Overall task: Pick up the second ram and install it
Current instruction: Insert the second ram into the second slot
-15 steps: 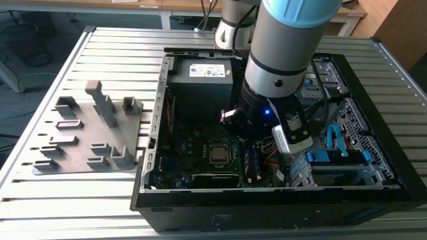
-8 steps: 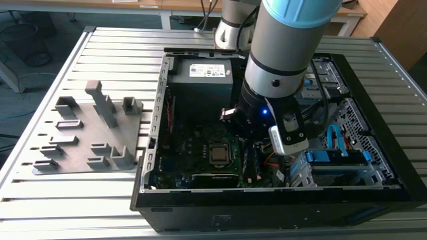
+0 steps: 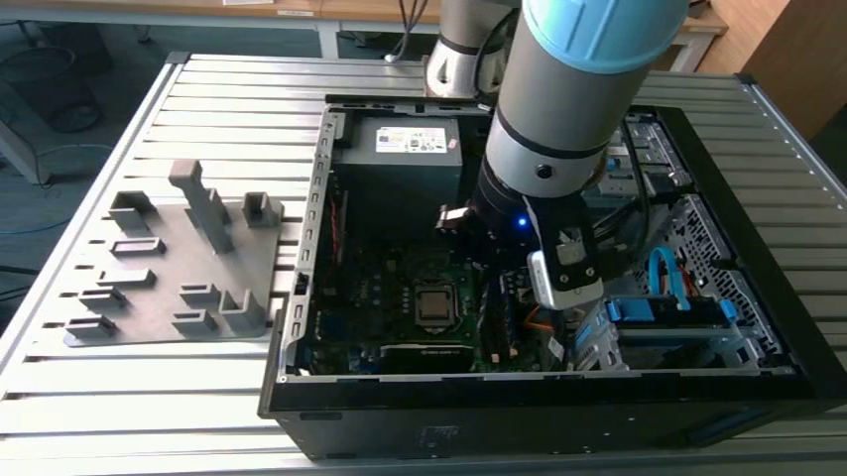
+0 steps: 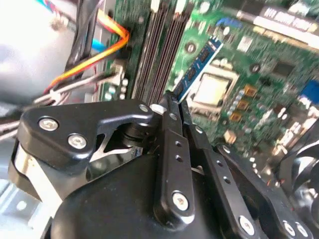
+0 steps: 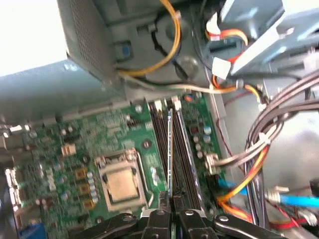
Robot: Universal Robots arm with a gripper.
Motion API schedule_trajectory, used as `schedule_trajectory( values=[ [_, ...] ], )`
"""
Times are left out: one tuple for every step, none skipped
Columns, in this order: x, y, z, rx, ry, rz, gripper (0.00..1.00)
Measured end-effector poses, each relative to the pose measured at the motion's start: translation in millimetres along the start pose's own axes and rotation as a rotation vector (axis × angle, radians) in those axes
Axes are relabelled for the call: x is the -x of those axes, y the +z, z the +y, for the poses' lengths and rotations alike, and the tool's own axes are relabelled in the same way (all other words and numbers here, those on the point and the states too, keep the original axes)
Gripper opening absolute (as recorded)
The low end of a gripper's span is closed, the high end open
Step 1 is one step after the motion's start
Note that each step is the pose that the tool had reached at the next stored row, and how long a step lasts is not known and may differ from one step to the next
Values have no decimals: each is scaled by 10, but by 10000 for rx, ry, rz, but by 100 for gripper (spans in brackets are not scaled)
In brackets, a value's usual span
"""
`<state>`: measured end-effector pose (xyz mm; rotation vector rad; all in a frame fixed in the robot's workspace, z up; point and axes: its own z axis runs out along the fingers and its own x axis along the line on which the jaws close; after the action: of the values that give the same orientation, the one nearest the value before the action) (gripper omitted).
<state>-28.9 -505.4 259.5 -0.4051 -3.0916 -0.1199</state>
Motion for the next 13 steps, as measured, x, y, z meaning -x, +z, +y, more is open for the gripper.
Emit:
schedule_trajectory(
  values=[
    [-1,-1,0,38,-73,17,14],
    [-1,1,0,35,-249,30,14],
    [0,1,0,27,-430,44,14],
    [0,3,0,23,-609,57,14],
    [0,4,0,17,-788,71,14],
    [0,6,-1,11,-967,85,14],
    [0,7,-1,5,-1157,99,14],
    [0,9,-1,0,-1343,113,14],
    [0,11,-1,-6,-1515,126,14],
    [0,13,-1,-12,-1702,140,14],
    [0,14,-1,-18,-1879,154,14],
    [0,15,-1,-22,-2059,167,14],
    [0,16,-2,-24,-2238,182,14]
  ],
)
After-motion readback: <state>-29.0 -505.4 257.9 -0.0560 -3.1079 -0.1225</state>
